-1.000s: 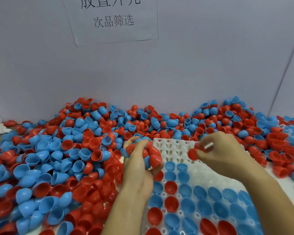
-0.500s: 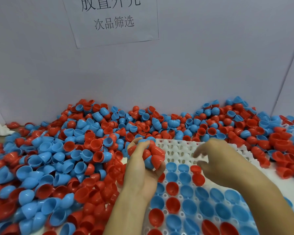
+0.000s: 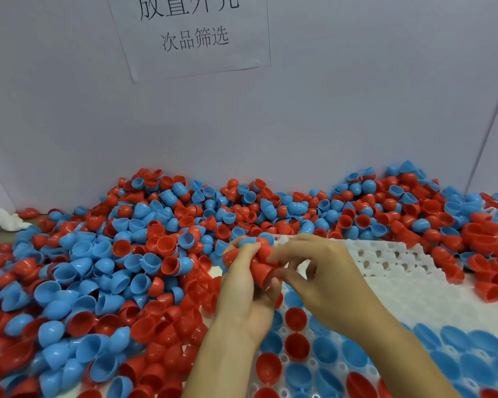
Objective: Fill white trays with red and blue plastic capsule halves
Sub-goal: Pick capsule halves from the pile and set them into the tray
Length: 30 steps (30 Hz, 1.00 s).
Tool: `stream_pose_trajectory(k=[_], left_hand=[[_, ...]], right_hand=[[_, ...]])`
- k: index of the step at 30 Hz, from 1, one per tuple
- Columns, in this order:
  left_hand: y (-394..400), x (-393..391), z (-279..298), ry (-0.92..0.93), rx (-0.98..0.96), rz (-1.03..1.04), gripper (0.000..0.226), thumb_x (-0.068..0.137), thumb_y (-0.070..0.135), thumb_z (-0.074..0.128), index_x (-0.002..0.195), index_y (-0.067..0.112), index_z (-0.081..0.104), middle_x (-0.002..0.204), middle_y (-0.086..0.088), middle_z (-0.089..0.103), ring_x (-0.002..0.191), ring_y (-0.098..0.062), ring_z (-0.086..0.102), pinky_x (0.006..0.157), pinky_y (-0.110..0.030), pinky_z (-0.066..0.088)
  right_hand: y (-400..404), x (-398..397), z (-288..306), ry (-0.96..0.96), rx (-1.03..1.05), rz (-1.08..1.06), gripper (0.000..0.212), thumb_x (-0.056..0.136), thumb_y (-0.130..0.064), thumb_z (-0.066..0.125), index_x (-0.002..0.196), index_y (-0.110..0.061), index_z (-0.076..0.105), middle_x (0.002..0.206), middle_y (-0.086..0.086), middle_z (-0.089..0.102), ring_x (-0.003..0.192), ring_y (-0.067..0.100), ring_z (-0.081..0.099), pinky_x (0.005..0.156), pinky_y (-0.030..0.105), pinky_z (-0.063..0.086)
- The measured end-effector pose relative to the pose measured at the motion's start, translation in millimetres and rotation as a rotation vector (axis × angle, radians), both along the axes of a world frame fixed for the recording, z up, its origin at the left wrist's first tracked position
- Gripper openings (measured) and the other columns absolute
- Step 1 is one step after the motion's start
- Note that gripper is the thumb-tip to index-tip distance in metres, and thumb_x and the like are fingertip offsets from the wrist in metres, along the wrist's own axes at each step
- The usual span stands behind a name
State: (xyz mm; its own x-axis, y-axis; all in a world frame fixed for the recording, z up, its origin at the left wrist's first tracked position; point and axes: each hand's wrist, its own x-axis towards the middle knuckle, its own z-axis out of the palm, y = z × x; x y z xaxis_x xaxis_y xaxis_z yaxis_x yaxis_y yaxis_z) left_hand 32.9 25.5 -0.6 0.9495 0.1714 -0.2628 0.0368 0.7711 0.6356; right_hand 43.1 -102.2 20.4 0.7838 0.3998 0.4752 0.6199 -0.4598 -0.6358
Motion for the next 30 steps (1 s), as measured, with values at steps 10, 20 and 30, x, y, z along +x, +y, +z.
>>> stream_pose_trajectory(k=[10, 20, 30], left_hand=[[-2, 4, -4, 0.02, 0.132, 0.278, 0.033, 0.094, 0.013, 0.065, 0.125, 0.02, 0.06, 0.104, -0.017, 0.075, 0.072, -0.021, 0.072, 0.054, -0.03, 0.057], [-2, 7, -8, -0.048, 0.169, 0.366, 0.025, 0.097, 0.004, 0.061, 0.113, 0.021, 0.053, 0.063, -0.006, 0.066, 0.046, -0.018, 0.062, 0.04, -0.027, 0.049], [4, 7, -5, -0.196, 0.437, 0.475, 0.042, 0.093, -0.006, 0.059, 0.103, 0.035, 0.055, 0.061, -0.005, 0.063, 0.047, -0.015, 0.06, 0.051, -0.029, 0.056]], right_hand=[[10, -8, 6, 0.284, 0.385, -0.001, 0.011, 0.089, -0.019, 0.07, 0.078, -0.018, 0.072, 0.067, -0.001, 0.072, 0.061, 0.014, 0.068, 0.057, 0.023, 0.054], [31, -21, 8, 0.65, 0.564, -0.073, 0.021, 0.087, -0.028, 0.074, 0.101, -0.021, 0.06, 0.07, 0.009, 0.075, 0.061, 0.019, 0.07, 0.067, 0.038, 0.057], [-24, 0, 29, 0.498, 0.362, -0.262, 0.034, 0.082, -0.008, 0.078, 0.104, -0.026, 0.06, 0.078, -0.001, 0.075, 0.057, 0.006, 0.067, 0.047, 0.013, 0.046]])
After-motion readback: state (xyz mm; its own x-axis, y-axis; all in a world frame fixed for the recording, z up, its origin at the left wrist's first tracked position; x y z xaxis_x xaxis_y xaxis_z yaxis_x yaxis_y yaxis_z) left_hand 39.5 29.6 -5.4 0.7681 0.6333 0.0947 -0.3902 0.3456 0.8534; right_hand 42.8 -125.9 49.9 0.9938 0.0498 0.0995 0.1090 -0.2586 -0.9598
